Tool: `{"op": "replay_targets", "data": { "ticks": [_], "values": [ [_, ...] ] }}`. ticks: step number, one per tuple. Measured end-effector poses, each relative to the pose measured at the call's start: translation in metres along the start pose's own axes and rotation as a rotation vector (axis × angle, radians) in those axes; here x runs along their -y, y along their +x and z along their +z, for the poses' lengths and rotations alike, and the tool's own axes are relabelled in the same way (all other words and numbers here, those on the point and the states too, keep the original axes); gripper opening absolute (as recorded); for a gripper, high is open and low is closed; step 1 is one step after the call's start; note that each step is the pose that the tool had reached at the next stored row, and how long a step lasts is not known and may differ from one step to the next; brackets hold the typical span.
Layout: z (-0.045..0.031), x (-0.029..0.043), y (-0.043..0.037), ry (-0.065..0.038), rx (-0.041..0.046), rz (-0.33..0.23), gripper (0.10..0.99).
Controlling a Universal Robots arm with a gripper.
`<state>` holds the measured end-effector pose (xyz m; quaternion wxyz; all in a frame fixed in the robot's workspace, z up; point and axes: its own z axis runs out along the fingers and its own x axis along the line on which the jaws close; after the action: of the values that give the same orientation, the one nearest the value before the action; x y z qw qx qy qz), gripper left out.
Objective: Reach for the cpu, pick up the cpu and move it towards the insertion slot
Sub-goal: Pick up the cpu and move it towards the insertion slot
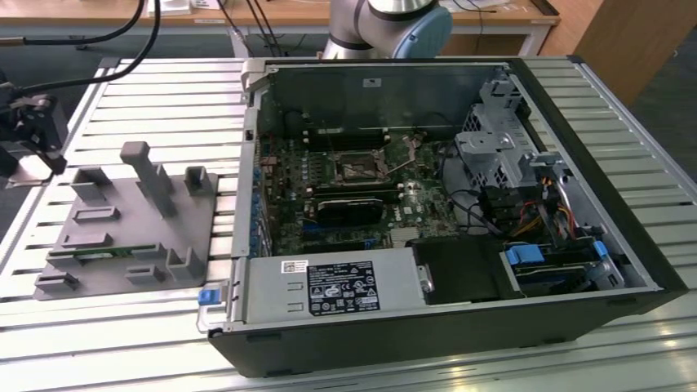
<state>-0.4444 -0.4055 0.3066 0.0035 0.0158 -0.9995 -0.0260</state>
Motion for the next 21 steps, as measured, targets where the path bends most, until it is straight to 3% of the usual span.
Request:
{"op": "replay_targets", "data": {
  "ticks": [21],
  "values": [
    [-0.0062, -0.0003, 0.0000, 0.000, 0.0000, 0.000, 0.545]
  ]
}}
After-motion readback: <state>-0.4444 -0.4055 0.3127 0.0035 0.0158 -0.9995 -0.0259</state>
